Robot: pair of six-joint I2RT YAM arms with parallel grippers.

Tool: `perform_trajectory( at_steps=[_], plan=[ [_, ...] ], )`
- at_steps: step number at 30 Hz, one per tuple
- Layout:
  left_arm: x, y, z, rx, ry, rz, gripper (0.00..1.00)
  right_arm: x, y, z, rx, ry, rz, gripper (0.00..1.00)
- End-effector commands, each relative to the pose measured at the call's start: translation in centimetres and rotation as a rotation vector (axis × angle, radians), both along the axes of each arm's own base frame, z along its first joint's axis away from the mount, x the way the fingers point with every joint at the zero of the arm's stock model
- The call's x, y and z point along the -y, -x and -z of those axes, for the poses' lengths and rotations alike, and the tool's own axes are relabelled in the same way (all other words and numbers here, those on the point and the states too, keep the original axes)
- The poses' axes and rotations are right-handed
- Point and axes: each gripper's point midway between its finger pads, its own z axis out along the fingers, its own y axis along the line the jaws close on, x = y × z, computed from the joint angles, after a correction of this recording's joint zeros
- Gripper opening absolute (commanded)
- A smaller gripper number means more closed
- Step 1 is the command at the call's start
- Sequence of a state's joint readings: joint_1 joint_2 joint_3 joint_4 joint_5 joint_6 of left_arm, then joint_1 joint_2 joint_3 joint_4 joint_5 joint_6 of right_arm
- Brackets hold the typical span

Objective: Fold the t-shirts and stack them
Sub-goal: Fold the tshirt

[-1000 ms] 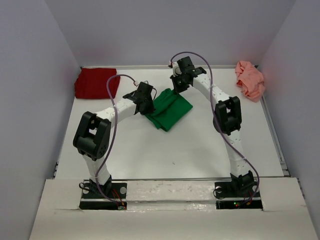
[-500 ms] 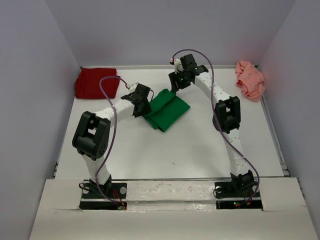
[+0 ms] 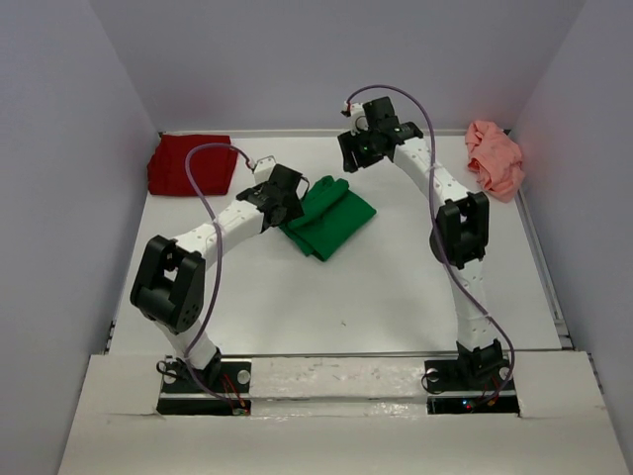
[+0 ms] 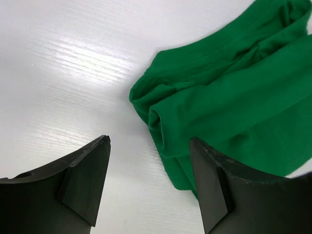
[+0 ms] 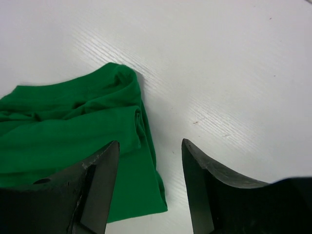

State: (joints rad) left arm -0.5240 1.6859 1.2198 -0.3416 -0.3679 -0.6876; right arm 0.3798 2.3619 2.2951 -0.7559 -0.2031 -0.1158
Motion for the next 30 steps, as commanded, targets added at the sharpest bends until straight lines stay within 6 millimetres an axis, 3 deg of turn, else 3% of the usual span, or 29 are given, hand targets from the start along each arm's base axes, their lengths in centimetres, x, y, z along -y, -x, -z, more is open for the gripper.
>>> perform_trajectory(
  at_steps=[1, 4, 5, 6, 7, 8, 12, 16, 23, 30],
  plan=[
    [0.9, 0.2, -4.9, 0.113, -0.016, 0.026, 0.73, 0.9, 0.2, -8.2, 0.145, -0.038, 0.036, 0.6],
    [3.2, 0.8, -5.1, 0.106, 0.017, 0.112, 0.61, 1.2, 1.5, -7.5, 0.098, -0.047, 0.049, 0.54],
    [4.0, 0.8, -5.2, 0.113, 0.035, 0.137, 0.5, 0.6, 2.3, -8.2, 0.096, -0.067, 0.032, 0.48],
    [5.2, 1.0, -4.9, 0.099, 0.061, 0.181, 0.28, 0.6, 3.0, -6.7, 0.053, -0.069, 0.041, 0.14],
    [6.0, 1.1, -4.7, 0.093, 0.071, 0.218, 0.15, 0.7, 3.4, -6.1, 0.035, -0.07, 0.046, 0.01],
    [6.9, 1.1, -4.8, 0.092, 0.09, 0.247, 0.0, 0.2, 4.1, -5.5, 0.018, -0.07, 0.04, 0.0],
    [10.3, 1.0, -2.1, 0.013, 0.113, 0.364, 0.0, -0.3, 6.1, -2.2, -0.052, -0.047, 0.041, 0.0],
    [12.3, 0.2, -1.9, 0.024, 0.152, 0.424, 0.0, -0.8, 7.9, 1.0, -0.117, -0.03, 0.022, 0.0],
    [14.6, -2.2, -2.0, 0.026, 0.159, 0.474, 0.0, -1.9, 9.5, 3.4, -0.178, -0.053, 0.021, 0.0],
    [15.2, -4.0, -0.1, -0.008, 0.152, 0.47, 0.0, -1.9, 10.3, 4.2, -0.199, -0.062, 0.011, 0.0]
  ],
)
